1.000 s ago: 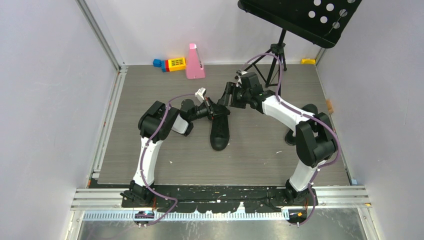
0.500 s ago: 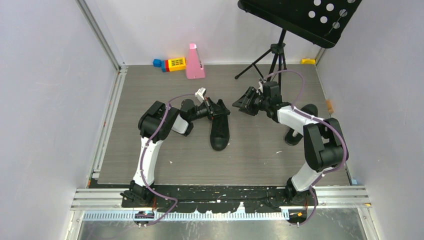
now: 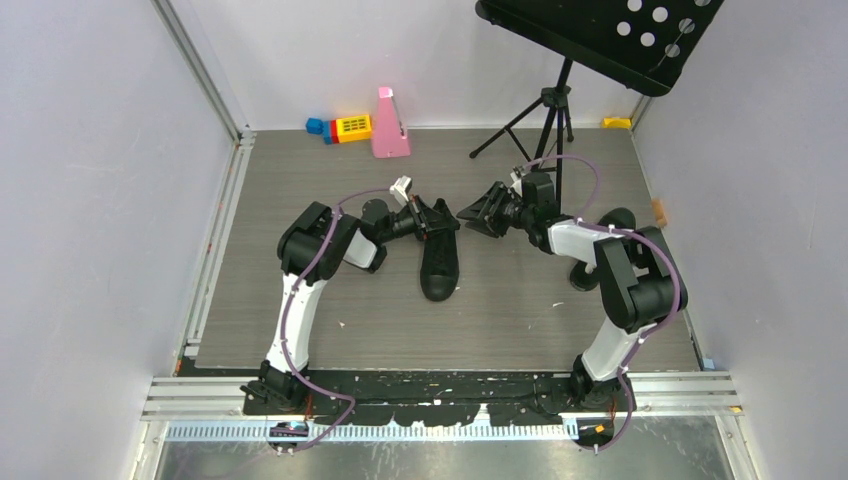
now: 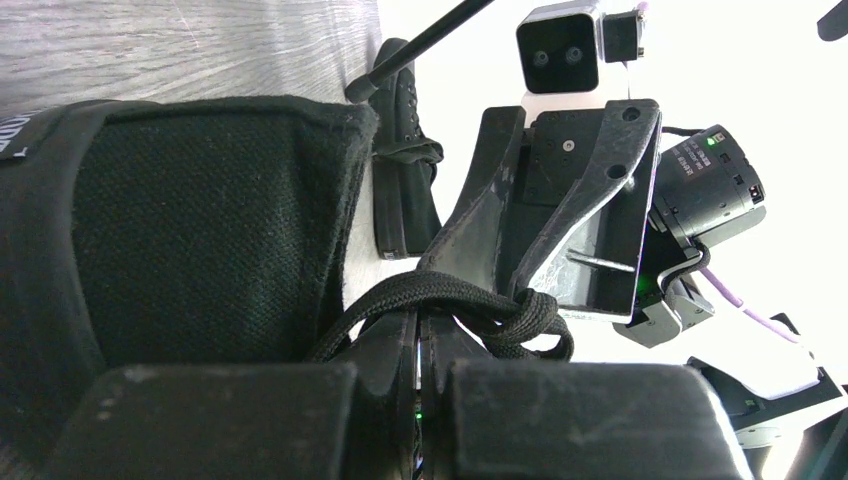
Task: Tie the shoes
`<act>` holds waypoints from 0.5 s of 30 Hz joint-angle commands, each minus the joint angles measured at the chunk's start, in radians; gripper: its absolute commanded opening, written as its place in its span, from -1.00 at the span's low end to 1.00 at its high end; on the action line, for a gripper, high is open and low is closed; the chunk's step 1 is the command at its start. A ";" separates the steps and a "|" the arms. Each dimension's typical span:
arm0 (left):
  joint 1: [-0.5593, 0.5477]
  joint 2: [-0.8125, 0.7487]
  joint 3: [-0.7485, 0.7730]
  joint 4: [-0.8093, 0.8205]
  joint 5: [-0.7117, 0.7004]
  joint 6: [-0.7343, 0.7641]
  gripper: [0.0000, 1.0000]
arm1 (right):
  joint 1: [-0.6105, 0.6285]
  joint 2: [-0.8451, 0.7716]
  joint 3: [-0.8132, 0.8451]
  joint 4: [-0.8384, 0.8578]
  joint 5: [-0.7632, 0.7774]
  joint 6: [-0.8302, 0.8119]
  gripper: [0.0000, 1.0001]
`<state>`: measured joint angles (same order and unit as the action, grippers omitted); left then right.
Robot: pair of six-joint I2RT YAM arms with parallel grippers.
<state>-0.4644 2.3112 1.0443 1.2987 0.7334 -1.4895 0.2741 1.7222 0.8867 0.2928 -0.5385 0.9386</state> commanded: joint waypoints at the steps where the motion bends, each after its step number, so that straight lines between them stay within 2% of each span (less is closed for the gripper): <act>1: 0.001 0.009 0.011 0.058 -0.006 -0.005 -1.00 | 0.004 0.017 -0.005 0.089 -0.030 0.022 -0.11; 5: 0.001 0.008 0.010 0.060 -0.007 -0.008 -1.00 | 0.004 0.041 -0.006 0.129 -0.045 0.045 -0.22; 15: 0.001 0.008 0.013 0.063 -0.008 -0.011 -1.00 | 0.004 0.066 -0.010 0.144 -0.053 0.048 -0.28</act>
<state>-0.4644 2.3150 1.0443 1.3071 0.7300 -1.4937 0.2741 1.7847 0.8776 0.3779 -0.5705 0.9791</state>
